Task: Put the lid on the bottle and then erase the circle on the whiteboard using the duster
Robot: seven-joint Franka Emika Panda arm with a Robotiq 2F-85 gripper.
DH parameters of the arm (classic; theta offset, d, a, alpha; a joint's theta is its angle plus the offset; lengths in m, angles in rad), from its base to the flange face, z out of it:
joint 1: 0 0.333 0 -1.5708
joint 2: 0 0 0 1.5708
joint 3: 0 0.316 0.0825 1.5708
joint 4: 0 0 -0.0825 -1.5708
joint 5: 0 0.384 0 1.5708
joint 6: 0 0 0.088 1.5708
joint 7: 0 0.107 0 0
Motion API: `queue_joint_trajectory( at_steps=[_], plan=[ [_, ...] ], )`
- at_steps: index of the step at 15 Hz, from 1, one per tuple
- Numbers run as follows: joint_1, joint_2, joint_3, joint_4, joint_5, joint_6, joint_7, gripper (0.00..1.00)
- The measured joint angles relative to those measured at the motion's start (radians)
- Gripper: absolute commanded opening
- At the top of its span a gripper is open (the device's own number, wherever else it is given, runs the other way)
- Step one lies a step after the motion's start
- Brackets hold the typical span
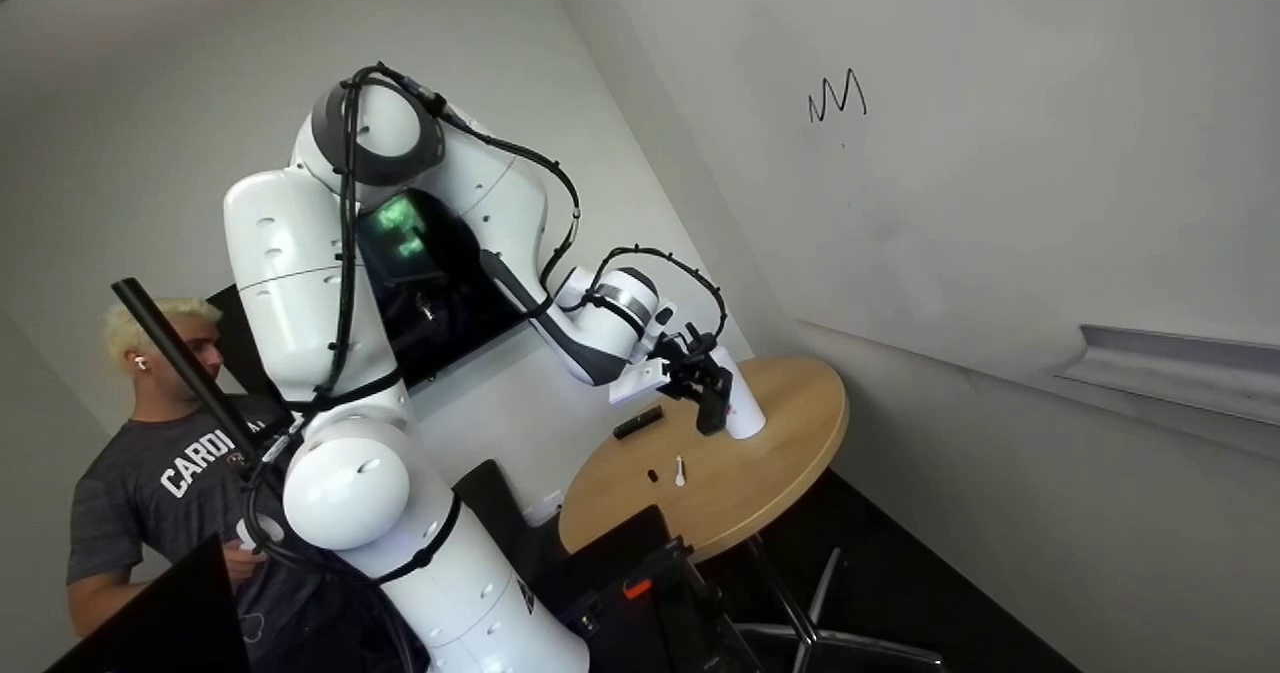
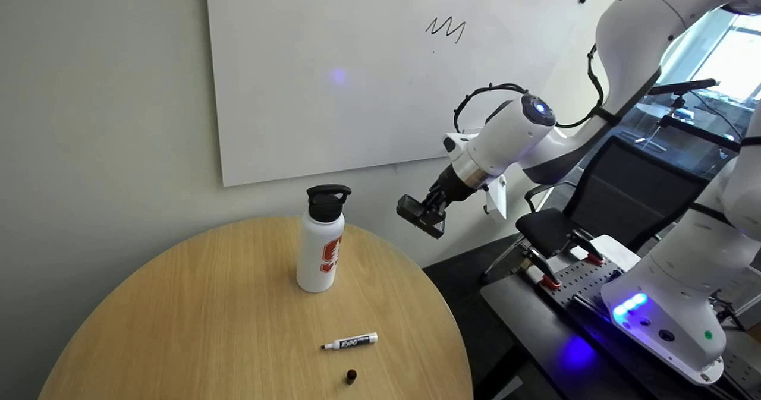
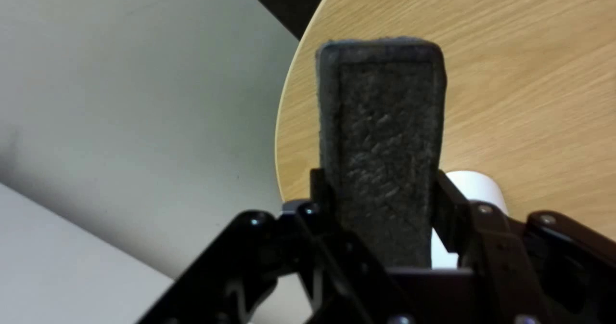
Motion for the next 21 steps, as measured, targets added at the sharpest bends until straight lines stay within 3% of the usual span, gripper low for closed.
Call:
queue_joint_trajectory(
  at_steps=[9, 20, 21],
  plan=[
    [0.003, 0.321, 0.081, 0.121, 0.237, 0.028, -0.125, 0.27],
    [0.106, 0.52, 0.035, 0.297, 0.251, -0.039, -0.031, 0.27],
    [0.117, 0.523, 0.028, 0.302, 0.251, -0.048, -0.015, 0.77]
  ],
)
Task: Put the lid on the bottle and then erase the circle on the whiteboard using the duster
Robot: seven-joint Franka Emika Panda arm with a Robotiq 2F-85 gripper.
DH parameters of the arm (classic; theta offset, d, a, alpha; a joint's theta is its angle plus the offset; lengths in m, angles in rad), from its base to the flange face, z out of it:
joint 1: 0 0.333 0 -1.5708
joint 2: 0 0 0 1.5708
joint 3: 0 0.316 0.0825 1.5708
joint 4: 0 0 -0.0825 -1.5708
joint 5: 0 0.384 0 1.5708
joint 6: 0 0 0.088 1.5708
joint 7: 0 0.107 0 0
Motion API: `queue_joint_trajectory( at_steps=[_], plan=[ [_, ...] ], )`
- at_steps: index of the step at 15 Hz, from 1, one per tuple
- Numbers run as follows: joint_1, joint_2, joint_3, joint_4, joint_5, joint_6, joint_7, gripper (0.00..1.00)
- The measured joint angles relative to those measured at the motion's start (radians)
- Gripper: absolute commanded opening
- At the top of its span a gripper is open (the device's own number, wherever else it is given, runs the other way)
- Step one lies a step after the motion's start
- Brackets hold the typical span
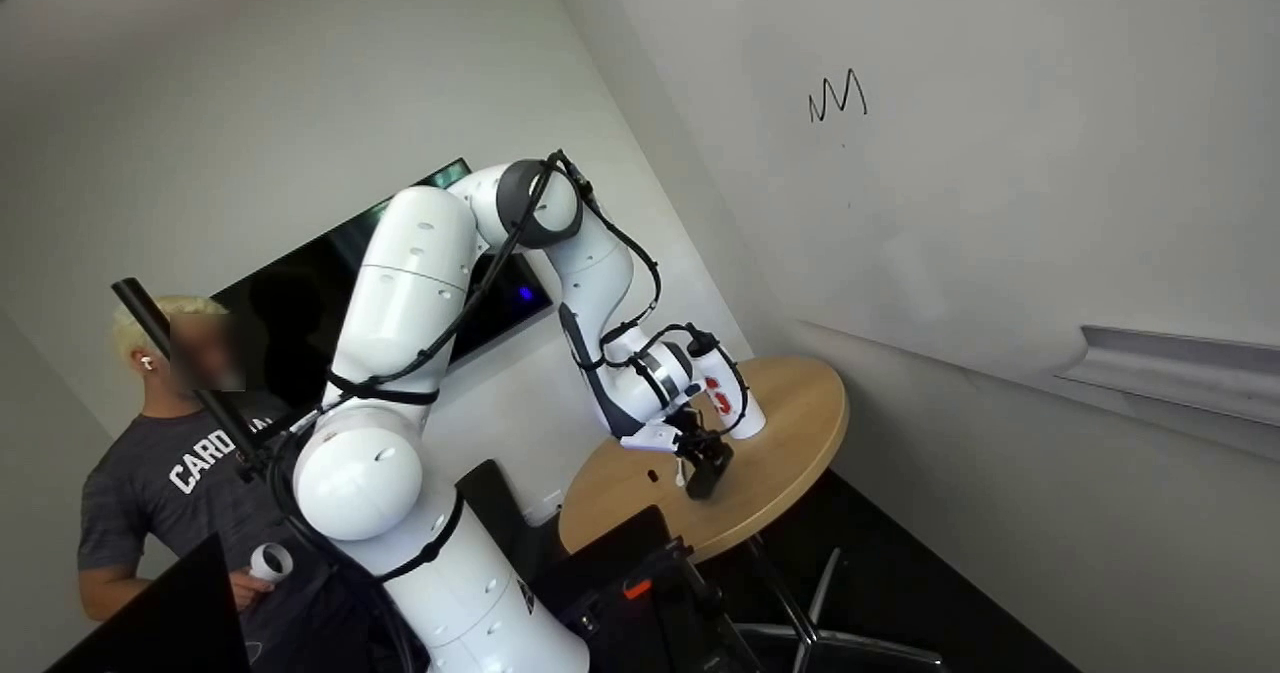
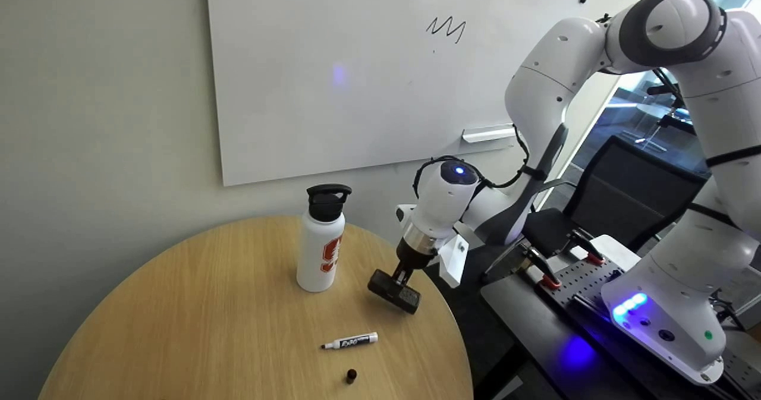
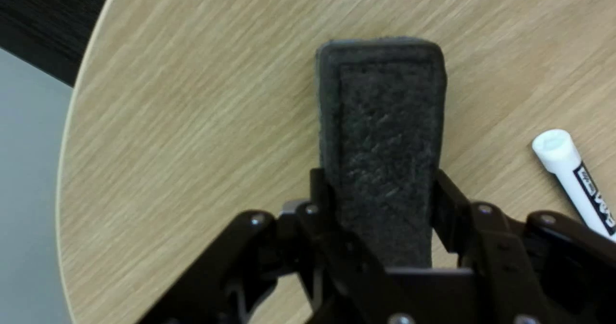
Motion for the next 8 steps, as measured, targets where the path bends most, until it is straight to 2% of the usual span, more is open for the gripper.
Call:
queue_joint_trajectory(
  at_steps=[1, 4, 8],
  plan=[
    [0.007, 0.003, -0.003, 0.003, 0.0, -0.008, 0.013, 0.8],
    [0.015, 0.008, -0.003, 0.004, 0.009, -0.033, 0.018, 0.99],
    [0.015, -0.003, -0.005, -0.001, 0.009, -0.044, 0.041, 1.0]
  ],
)
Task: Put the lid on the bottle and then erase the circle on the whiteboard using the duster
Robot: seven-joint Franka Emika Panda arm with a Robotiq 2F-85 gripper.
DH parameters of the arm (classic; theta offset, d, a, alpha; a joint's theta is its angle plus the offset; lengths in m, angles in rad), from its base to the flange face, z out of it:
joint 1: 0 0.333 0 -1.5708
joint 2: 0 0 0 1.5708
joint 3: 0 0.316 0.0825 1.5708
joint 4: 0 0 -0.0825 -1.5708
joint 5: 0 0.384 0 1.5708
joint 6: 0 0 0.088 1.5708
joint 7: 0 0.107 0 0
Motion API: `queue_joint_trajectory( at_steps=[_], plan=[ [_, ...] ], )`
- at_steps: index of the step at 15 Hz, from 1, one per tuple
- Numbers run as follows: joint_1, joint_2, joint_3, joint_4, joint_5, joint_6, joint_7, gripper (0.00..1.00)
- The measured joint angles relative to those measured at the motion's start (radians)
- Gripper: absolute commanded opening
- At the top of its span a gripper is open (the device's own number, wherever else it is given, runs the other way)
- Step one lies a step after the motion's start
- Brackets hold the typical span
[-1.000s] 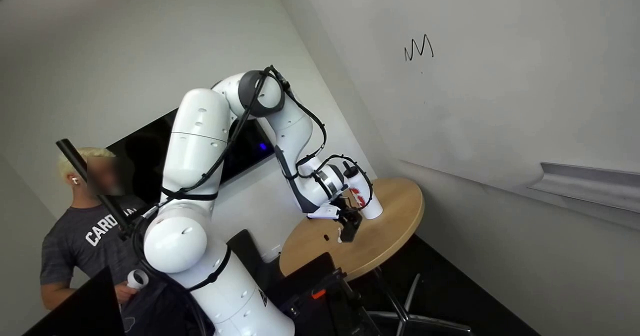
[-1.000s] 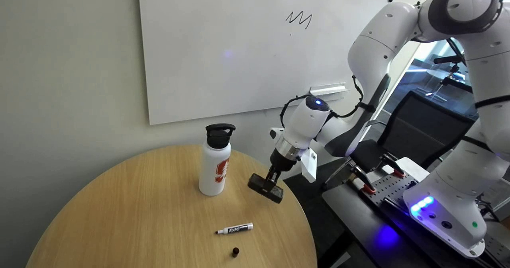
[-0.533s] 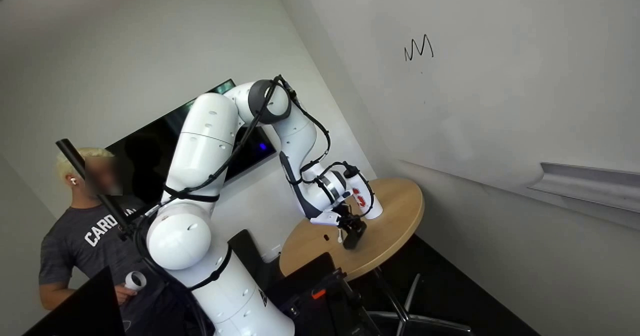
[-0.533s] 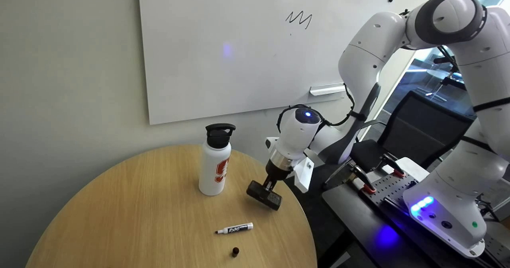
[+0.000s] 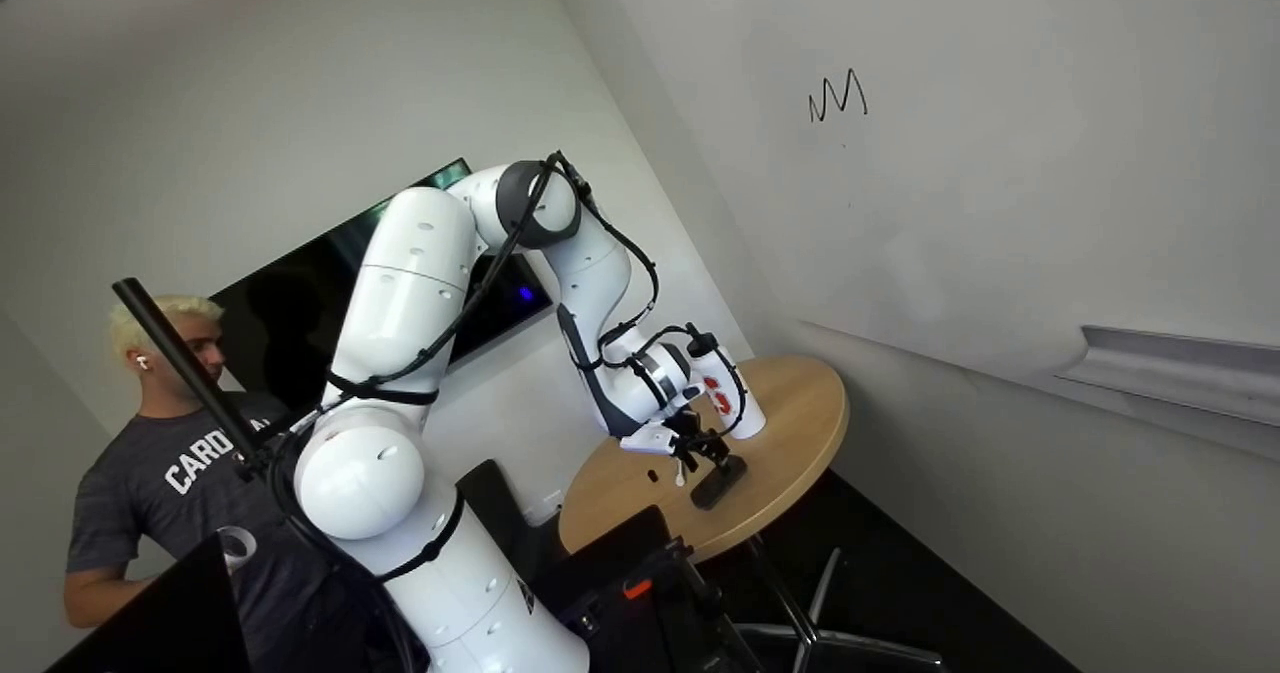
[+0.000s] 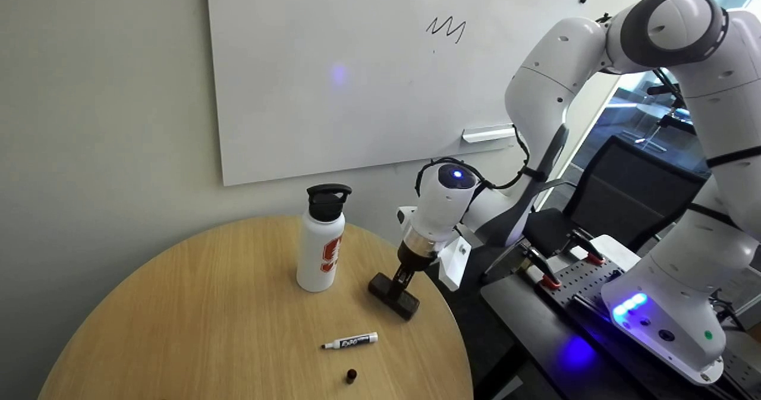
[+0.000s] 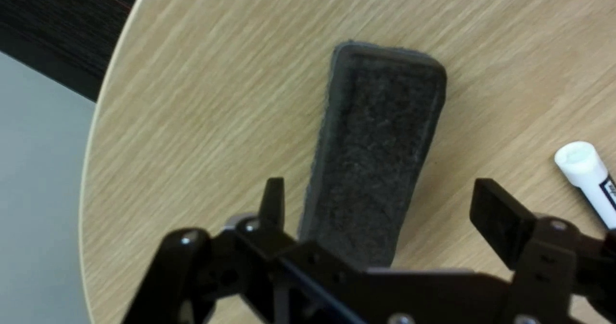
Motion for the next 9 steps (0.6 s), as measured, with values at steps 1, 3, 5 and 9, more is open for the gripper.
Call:
queue_joint_trajectory(
  at_steps=[1, 3, 5, 9],
  plan=[
    [0.0, -0.012, -0.001, -0.007, -0.004, 0.0, 0.015, 1.0],
    [-0.002, -0.057, -0.009, -0.034, -0.04, 0.033, 0.063, 1.0],
    [-0.006, -0.132, -0.027, -0.085, -0.096, 0.083, 0.131, 1.0],
    [-0.018, -0.329, -0.061, -0.214, -0.215, 0.138, 0.255, 1.0]
  ],
)
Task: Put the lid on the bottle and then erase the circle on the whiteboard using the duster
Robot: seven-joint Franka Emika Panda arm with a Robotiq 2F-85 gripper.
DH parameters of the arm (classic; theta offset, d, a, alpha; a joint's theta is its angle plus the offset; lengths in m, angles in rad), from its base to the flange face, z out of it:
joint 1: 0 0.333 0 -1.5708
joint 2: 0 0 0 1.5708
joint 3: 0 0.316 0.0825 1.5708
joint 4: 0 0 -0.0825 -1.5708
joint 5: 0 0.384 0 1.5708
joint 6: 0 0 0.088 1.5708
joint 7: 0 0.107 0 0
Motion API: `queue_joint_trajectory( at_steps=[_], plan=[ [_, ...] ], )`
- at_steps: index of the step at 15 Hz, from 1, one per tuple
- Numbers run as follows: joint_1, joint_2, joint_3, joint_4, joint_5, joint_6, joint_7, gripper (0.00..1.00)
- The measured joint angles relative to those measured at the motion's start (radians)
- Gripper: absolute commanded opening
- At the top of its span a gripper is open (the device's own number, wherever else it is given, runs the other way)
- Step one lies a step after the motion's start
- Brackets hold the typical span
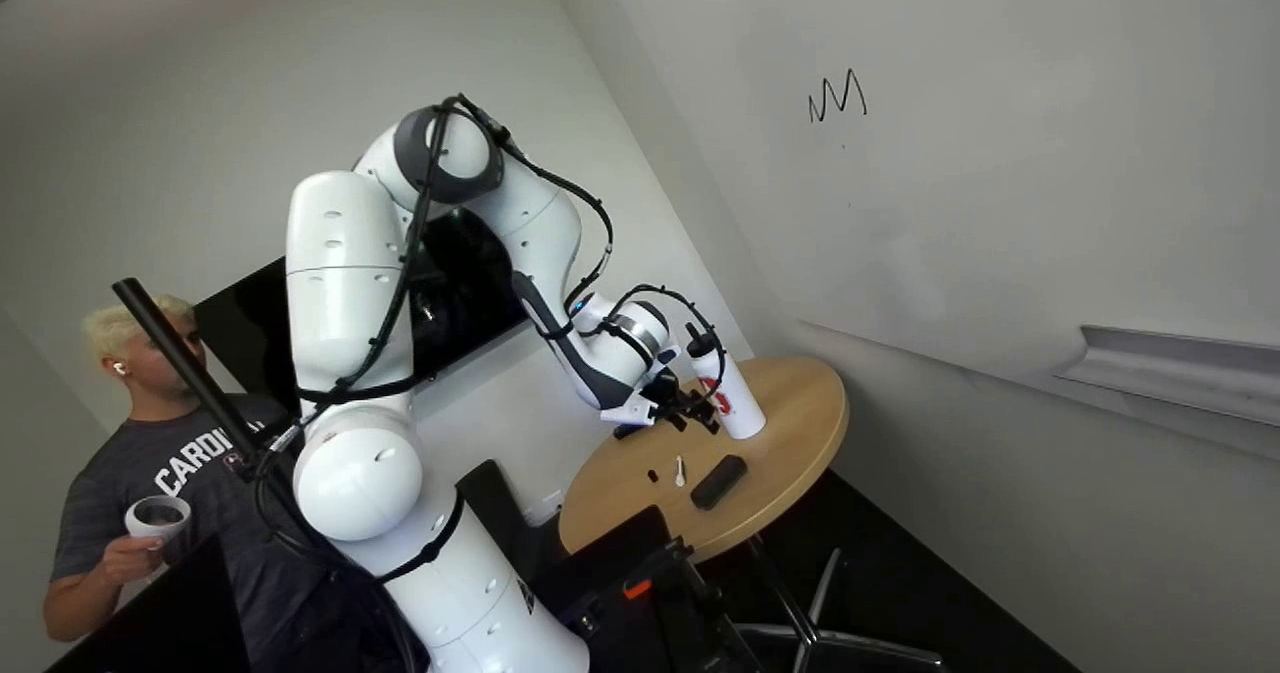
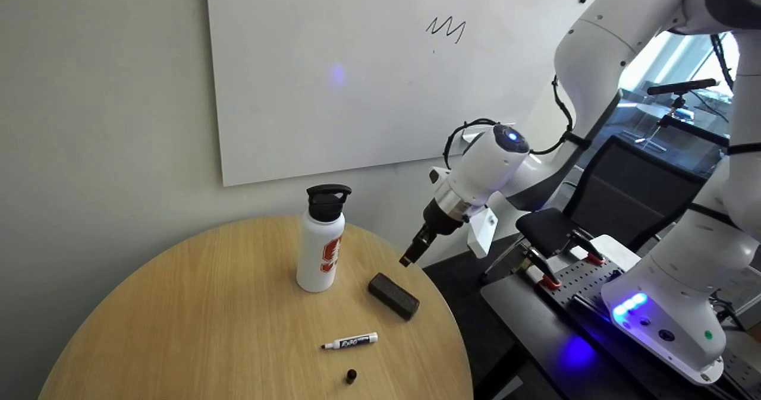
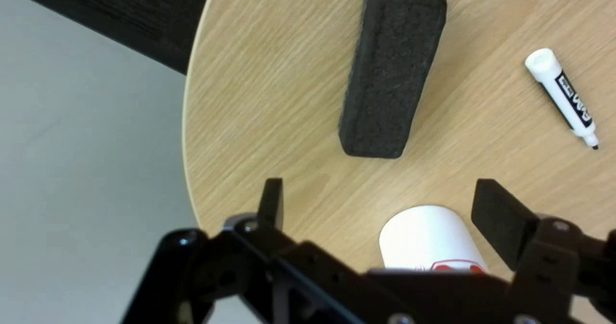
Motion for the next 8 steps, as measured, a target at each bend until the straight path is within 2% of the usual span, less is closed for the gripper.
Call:
queue_joint_trajectory(
  at_steps=[4, 8],
  plan=[
    [-0.01, -0.198, -0.008, -0.107, -0.077, 0.002, 0.073, 1.0],
    [-0.015, -0.343, -0.008, -0.19, -0.084, 0.002, 0.078, 1.0]
  ],
)
